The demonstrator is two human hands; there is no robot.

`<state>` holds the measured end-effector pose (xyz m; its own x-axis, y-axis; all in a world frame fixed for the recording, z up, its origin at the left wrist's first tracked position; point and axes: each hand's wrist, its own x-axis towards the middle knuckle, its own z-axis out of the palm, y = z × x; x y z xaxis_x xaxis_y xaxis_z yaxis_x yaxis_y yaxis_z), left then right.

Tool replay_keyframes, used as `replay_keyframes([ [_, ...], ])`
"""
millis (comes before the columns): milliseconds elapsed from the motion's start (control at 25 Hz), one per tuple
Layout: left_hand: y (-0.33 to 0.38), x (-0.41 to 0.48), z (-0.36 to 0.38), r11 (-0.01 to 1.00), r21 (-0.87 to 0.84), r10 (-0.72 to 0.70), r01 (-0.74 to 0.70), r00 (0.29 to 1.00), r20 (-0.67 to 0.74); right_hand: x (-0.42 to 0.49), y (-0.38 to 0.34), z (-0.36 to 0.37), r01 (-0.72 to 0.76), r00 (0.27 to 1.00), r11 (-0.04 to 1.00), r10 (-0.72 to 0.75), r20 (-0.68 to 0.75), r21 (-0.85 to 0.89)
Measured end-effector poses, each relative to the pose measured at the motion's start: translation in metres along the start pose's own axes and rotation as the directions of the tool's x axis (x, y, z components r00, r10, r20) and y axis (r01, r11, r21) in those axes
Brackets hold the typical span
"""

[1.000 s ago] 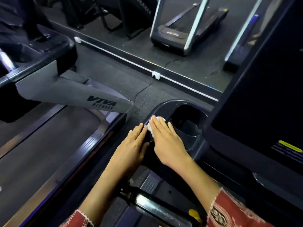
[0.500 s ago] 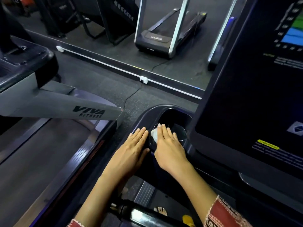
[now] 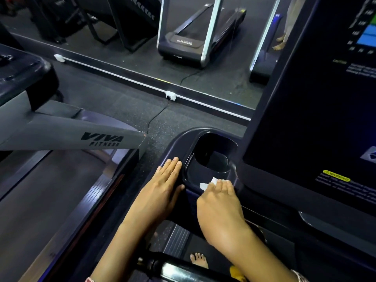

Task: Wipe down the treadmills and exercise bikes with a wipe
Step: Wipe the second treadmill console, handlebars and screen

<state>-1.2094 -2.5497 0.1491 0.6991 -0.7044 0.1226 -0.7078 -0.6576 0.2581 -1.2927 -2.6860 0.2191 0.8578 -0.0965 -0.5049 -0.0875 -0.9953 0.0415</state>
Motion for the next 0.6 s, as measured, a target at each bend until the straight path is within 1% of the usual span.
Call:
replay_keyframes([
  [80, -0.001, -0.001, -0.001, 1.0, 0.012, 0.018, -0.018, 1.0, -0.002, -0.001, -0.002, 0.003, 0.117, 0.989, 0.983, -0.102, -0.11, 0.138],
  [120, -0.002, -0.002, -0.003, 0.999, 0.025, 0.026, -0.026, 1.0, -0.006, 0.0, 0.0, 0.005, 0.181, 0.976, 0.959, -0.148, -0.157, 0.217],
  [200, -0.003, -0.006, -0.004, 0.998, 0.057, 0.043, -0.041, 0.999, -0.024, 0.001, 0.003, 0.011, 0.271, 0.958, 0.896, -0.214, -0.192, 0.351],
  [240, -0.004, -0.009, -0.005, 0.998, 0.057, 0.04, -0.038, 0.999, -0.036, 0.0, 0.005, 0.016, 0.313, 0.945, 0.873, -0.248, -0.212, 0.373],
  [320, -0.006, -0.017, -0.004, 0.999, 0.046, 0.023, -0.021, 0.998, -0.05, -0.004, 0.005, 0.025, 0.373, 0.92, 0.86, -0.295, -0.257, 0.349],
  [440, -0.01, -0.027, -0.004, 0.998, 0.054, -0.027, 0.026, 1.0, 0.013, 0.018, -0.007, 0.022, 0.449, 0.867, 0.852, -0.342, -0.362, 0.271],
  [520, -0.011, -0.037, -0.009, 0.989, -0.046, -0.138, 0.139, 0.99, 0.038, 0.037, -0.019, 0.014, 0.45, 0.855, 0.848, -0.318, -0.411, 0.281],
  [560, -0.011, -0.043, -0.008, 0.974, -0.106, -0.199, 0.202, 0.979, 0.04, 0.042, -0.023, 0.013, 0.456, 0.851, 0.851, -0.33, -0.409, 0.262],
  [600, -0.011, -0.051, -0.01, 0.955, -0.146, -0.252, 0.259, 0.966, 0.061, 0.045, -0.026, 0.017, 0.497, 0.831, 0.84, -0.387, -0.4, 0.219],
])
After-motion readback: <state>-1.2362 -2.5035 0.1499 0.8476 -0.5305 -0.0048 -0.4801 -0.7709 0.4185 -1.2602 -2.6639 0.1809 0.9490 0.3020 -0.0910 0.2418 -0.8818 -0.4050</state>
